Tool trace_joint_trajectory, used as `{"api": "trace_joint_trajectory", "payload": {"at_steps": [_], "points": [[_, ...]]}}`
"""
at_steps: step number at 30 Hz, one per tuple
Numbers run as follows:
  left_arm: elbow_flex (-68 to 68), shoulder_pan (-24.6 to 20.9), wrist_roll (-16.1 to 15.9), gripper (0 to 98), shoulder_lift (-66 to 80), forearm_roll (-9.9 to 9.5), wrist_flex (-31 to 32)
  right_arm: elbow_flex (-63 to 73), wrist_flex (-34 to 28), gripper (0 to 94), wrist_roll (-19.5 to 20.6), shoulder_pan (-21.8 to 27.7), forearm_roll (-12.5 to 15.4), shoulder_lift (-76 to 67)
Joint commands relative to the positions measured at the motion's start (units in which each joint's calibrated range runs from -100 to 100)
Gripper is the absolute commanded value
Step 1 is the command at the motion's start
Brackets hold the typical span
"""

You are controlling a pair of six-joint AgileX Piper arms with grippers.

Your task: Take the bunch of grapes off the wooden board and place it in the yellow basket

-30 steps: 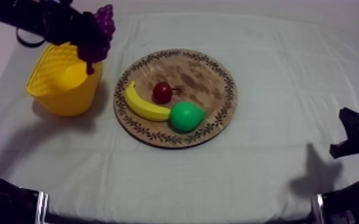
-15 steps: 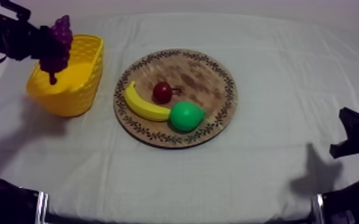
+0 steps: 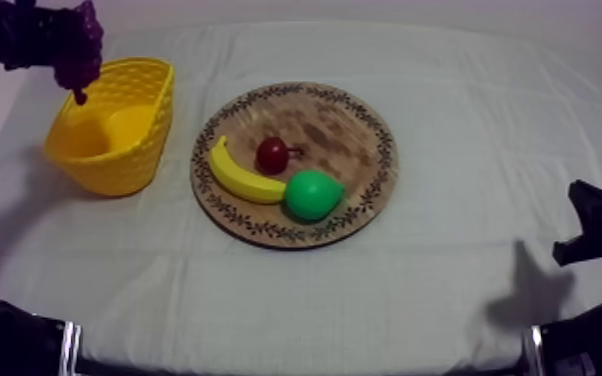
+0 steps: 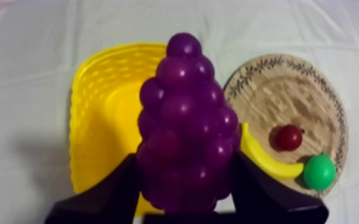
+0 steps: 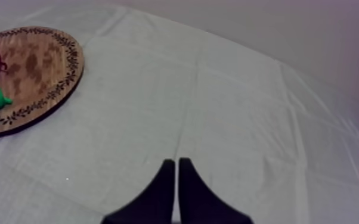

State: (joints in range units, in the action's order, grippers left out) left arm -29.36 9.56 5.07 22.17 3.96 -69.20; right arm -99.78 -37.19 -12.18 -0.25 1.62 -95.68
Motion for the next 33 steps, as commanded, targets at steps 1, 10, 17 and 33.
{"api": "trace_joint_trajectory", "payload": {"at_steps": [1, 10, 17, 33], "points": [[1.8, 0.0, 0.4, 44.5, -3.0, -0.08, 0.7, 0.0, 0.0, 0.5, 0.0, 0.0, 0.0, 0.0], [3.9, -1.1, 1.3, 44.4, -13.4, -0.2, 6.2, 0.0, 0.0, 0.5, 0.0, 0.0, 0.0, 0.0], [-1.1, -1.2, 1.1, 44.3, -19.3, -0.43, 11.6, 0.0, 0.0, 0.5, 0.0, 0.0, 0.0, 0.0], [-9.2, -2.6, 0.1, 43.8, -22.4, -2.1, 17.7, 0.0, 0.0, 0.5, 0.0, 0.0, 0.0, 0.0]]}}
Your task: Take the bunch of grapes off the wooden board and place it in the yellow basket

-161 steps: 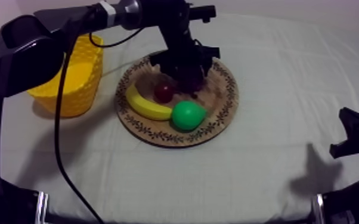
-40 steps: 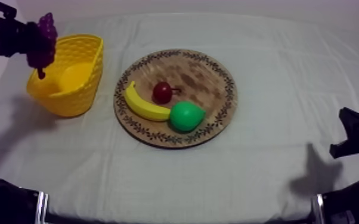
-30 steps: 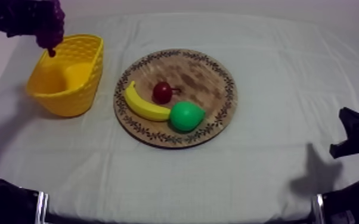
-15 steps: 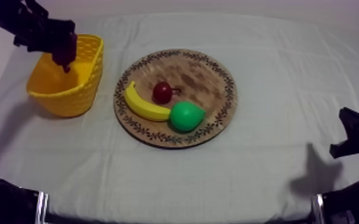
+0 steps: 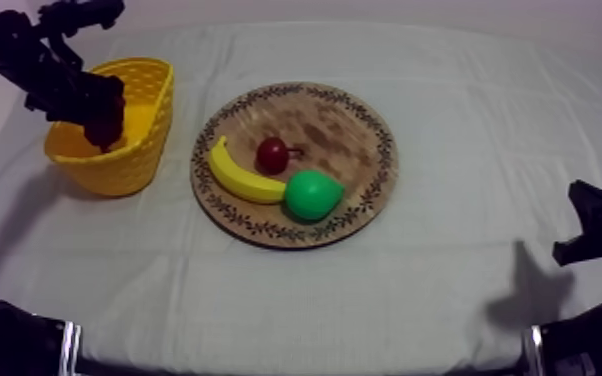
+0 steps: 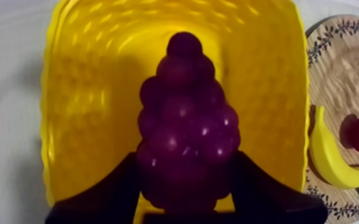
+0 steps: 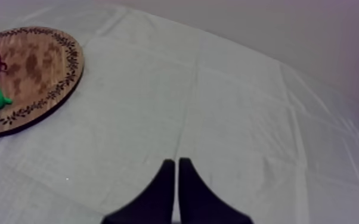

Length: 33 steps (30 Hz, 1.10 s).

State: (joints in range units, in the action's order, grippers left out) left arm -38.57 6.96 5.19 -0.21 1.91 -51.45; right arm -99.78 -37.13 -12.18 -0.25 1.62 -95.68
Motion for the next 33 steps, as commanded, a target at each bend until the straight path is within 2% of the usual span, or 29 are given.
{"api": "trace_joint_trajectory", "payload": {"at_steps": [1, 6, 13, 21, 28, 33], "points": [[-0.2, -0.1, 0.0, 43.8, -0.1, -0.08, 0.1, 0.0, 0.0, 0.5, 0.0, 0.0, 0.0, 0.0], [-1.1, -0.3, 0.0, 45.3, -0.4, -0.12, 1.1, 0.0, 0.0, 0.5, 0.0, 0.0, 0.0, 0.0], [-2.5, -0.2, 0.1, 58.7, -0.2, -0.19, 3.1, 0.0, 0.0, 0.5, 0.0, 0.0, 0.0, 0.0], [-3.2, 1.0, 2.1, 66.1, 1.3, -2.0, 4.3, 0.0, 0.0, 0.5, 0.0, 0.0, 0.0, 0.0], [-4.3, 1.3, 2.8, 63.7, 3.1, -2.48, 4.7, 0.0, 0.0, 0.5, 0.0, 0.0, 0.0, 0.0], [-6.6, 1.4, 3.2, 52.4, 6.3, -2.52, 4.9, 0.0, 0.0, 0.5, 0.0, 0.0, 0.0, 0.0]]}}
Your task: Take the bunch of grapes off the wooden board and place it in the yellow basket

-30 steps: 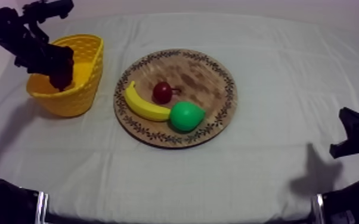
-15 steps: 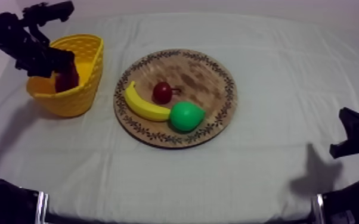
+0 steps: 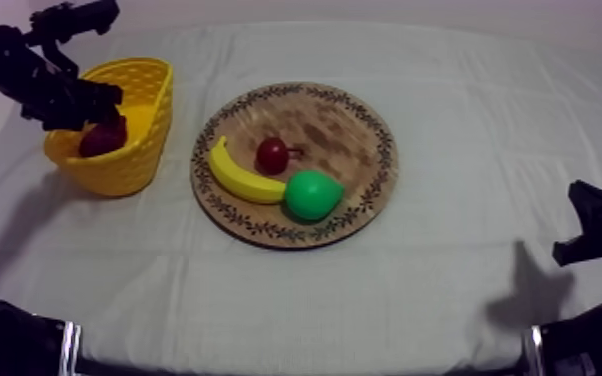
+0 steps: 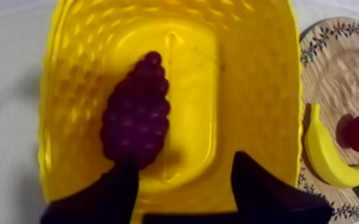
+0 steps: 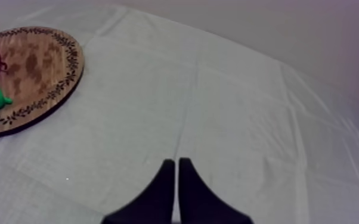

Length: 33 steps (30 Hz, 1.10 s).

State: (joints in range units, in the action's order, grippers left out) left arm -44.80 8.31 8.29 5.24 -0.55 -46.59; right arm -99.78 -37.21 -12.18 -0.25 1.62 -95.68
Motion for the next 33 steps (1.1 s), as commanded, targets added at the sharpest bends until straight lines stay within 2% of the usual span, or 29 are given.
{"api": "trace_joint_trajectory", "payload": {"at_steps": [1, 6, 12, 19, 24, 29, 33], "points": [[-1.0, 0.0, 0.1, 50.5, 1.7, -0.01, 0.1, 0.0, 0.0, 0.5, 0.0, 0.0, 0.0, 0.0], [-4.6, 0.4, 0.3, 39.6, 7.4, -0.04, 0.1, 0.0, 0.0, 0.5, 0.0, 0.0, 0.0, 0.0], [-9.6, 0.2, -0.7, 19.7, 16.3, -0.05, 0.0, 0.0, 0.0, 0.5, 0.0, 0.0, 0.0, 0.0], [-15.7, -0.4, -1.4, 4.9, 26.1, -0.59, 0.5, 0.0, 0.0, 0.5, 0.0, 0.0, 0.0, 0.0], [-22.1, -2.3, -3.2, 0.9, 34.1, -0.32, 3.9, 0.0, 0.0, 0.5, 0.0, 0.0, 0.0, 0.0], [-32.0, -2.8, -8.1, 0.2, 44.1, 2.36, 11.3, 0.0, 0.0, 0.5, 0.0, 0.0, 0.0, 0.0], [-38.6, -3.1, -10.3, 0.1, 53.5, 3.38, 14.0, 0.0, 0.0, 0.5, 0.0, 0.0, 0.0, 0.0]]}}
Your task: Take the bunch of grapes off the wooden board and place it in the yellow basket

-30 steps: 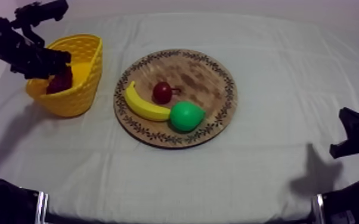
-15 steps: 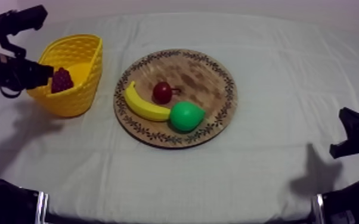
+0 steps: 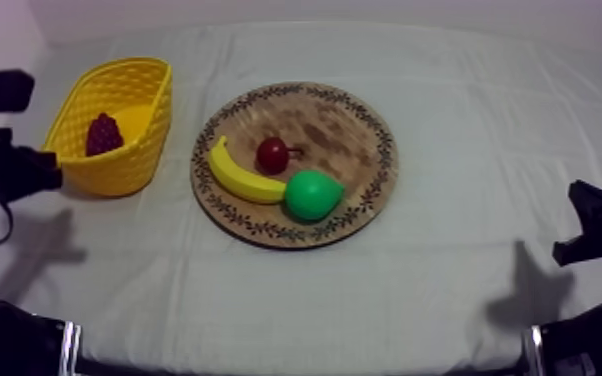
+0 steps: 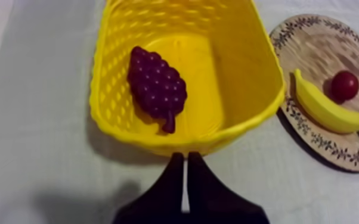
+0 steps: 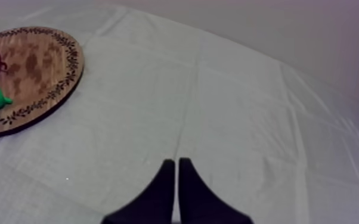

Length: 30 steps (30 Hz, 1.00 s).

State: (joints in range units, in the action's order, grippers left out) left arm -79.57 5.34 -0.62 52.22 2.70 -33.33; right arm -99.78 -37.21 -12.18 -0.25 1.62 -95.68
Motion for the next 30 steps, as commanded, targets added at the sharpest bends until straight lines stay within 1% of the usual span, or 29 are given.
{"api": "trace_joint_trajectory", "payload": {"at_steps": [1, 5, 11, 17, 23, 26, 30], "points": [[-5.1, -0.3, -1.9, 0.1, 8.9, 0.23, 0.9, 0.0, 0.0, 0.5, 0.0, 0.0, 0.0, 0.0], [-8.9, -1.0, -4.2, 0.1, 17.1, 0.32, 0.2, 0.0, 0.0, 0.5, 0.0, 0.0, 0.0, 0.0], [-12.0, -2.1, -5.2, 0.1, 27.7, 0.13, -1.4, 0.0, 0.0, 0.5, 0.0, 0.0, 0.0, 0.0], [-13.6, -3.4, -4.5, 0.0, 37.5, -0.17, -4.8, 0.0, 0.0, 0.5, 0.0, 0.0, 0.0, 0.0], [-14.5, -3.9, -2.7, 0.0, 44.7, -0.58, -8.6, 0.0, 0.0, 0.5, 0.0, 0.0, 0.0, 0.0], [-14.9, -3.9, -1.4, 0.0, 46.6, -1.02, -9.7, 0.0, 0.0, 0.5, 0.0, 0.0, 0.0, 0.0], [-15.2, -3.8, -0.5, 0.0, 47.4, -1.39, -10.6, 0.0, 0.0, 0.5, 0.0, 0.0, 0.0, 0.0]]}}
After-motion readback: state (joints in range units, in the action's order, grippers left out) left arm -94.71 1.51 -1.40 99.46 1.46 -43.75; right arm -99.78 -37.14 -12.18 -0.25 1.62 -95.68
